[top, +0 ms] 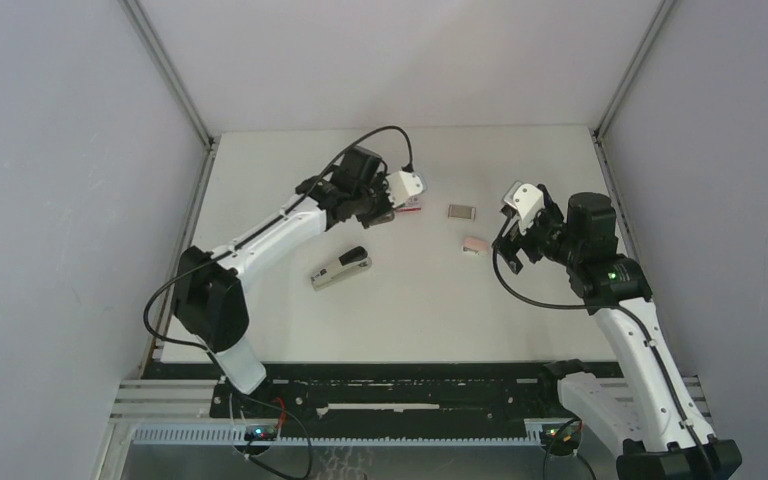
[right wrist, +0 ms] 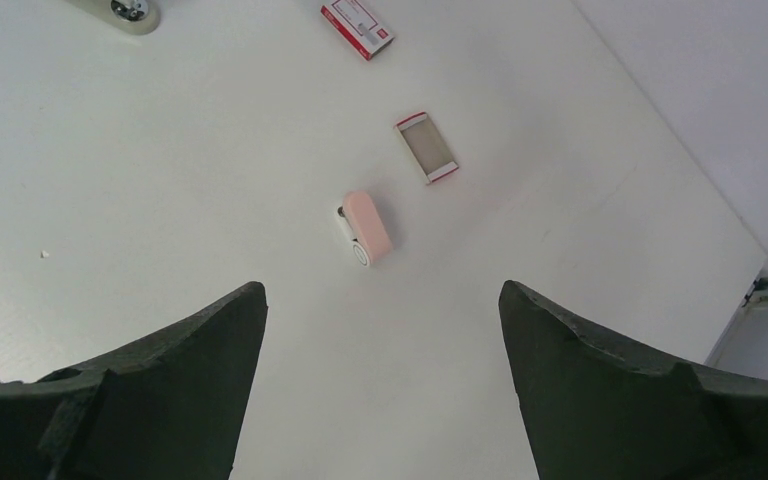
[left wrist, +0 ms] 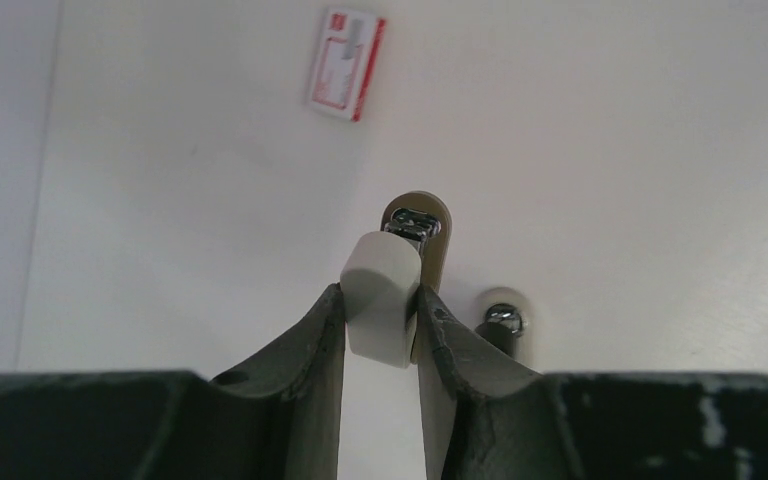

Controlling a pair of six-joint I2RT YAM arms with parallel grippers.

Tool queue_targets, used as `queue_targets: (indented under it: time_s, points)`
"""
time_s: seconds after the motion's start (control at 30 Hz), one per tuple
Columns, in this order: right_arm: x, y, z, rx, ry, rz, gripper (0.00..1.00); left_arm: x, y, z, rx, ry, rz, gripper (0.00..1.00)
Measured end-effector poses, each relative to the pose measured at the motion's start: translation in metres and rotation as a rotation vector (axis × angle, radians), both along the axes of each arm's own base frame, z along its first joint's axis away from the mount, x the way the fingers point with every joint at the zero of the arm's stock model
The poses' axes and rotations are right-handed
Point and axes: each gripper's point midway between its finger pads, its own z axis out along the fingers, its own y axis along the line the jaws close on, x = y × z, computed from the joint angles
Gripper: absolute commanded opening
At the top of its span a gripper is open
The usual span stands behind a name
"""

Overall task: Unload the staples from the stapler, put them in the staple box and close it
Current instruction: Place the stapler at the center of the board.

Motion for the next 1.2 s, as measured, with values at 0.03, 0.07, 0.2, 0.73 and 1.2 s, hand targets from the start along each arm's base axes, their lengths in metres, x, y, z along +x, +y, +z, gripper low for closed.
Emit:
queue_targets:
  time_s: [0.03,0.07,0.2,0.73,1.2]
  points:
    - [0.000,0.000,-0.001,-0.001,0.000,-0.002,0.86,0.007,0.007,0.003,-0.003,-0.010,0.016,0.32]
    - [0.001,-0.001,-0.002,0.000,0.002,-0.005,0.86,0.014,0.016,0.006,-0.003,-0.019,0.034,0.32]
    - [0.001,0.000,-0.004,0.000,0.003,-0.007,0.86,0.036,0.050,0.007,0.020,-0.040,0.079,0.32]
    - [0.004,-0.001,-0.021,-0.017,0.034,-0.016,0.86,0.047,0.127,-0.061,0.133,0.063,0.021,0.33]
    - [0.005,-0.001,-0.024,-0.024,0.043,-0.019,0.86,0.040,0.126,-0.097,0.171,0.142,-0.050,0.39]
